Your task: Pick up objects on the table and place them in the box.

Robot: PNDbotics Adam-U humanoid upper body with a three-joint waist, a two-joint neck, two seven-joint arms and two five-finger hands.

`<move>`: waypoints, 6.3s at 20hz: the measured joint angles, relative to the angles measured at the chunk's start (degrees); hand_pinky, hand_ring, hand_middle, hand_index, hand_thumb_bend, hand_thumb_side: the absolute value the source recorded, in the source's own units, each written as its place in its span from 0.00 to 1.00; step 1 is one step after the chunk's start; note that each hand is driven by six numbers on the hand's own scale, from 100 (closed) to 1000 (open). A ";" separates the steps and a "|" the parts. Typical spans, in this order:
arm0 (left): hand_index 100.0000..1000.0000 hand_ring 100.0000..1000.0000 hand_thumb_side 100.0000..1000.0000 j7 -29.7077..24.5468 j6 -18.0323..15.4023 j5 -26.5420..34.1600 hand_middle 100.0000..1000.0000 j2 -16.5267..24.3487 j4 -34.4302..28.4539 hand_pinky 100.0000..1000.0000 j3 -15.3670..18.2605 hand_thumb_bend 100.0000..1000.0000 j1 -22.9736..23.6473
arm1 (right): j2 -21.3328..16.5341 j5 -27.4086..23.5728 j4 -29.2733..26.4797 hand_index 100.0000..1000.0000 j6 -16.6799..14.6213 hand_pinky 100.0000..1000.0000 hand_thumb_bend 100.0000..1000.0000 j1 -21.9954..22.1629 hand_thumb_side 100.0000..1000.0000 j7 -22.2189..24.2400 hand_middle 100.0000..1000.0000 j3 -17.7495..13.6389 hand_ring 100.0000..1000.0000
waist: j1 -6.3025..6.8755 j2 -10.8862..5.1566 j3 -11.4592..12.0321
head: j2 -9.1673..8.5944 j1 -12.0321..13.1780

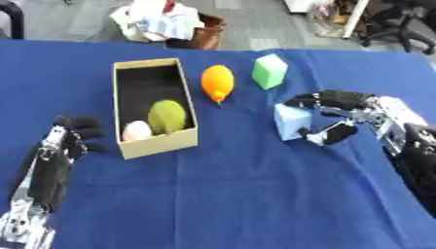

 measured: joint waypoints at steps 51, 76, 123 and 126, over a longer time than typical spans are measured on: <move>0.72 0.69 0.90 -3.44 0.08 1.46 0.64 -1.10 -0.32 0.60 -2.89 0.00 -3.29 | 23.19 12.36 7.97 1.00 -2.11 0.73 0.00 -19.64 0.26 -2.17 0.93 -14.07 0.79 | 0.03 0.44 9.32 | -2.14 -9.42; 0.72 0.69 0.90 -3.75 -0.03 1.64 0.64 -1.11 -0.33 0.60 -2.97 0.00 -3.25 | 16.83 10.20 8.82 1.00 4.10 0.89 0.00 -21.88 0.33 -9.75 1.00 -17.85 0.96 | 0.03 0.44 7.94 | -2.75 -9.88; 0.72 0.69 0.90 -3.25 -0.32 1.15 0.64 -1.04 -0.33 0.59 -2.44 0.00 -2.78 | 7.54 10.24 31.52 1.00 32.91 0.75 0.00 -17.96 0.33 -30.92 0.89 -17.97 0.79 | 0.03 0.44 7.25 | -3.33 -10.66; 0.72 0.69 0.90 -3.27 -0.32 1.15 0.64 -1.04 -0.33 0.59 -2.44 0.00 -2.82 | 7.89 9.49 30.61 0.96 33.12 0.57 0.00 -17.60 0.05 -32.48 0.74 -18.07 0.55 | 0.03 0.44 7.28 | -3.36 -10.78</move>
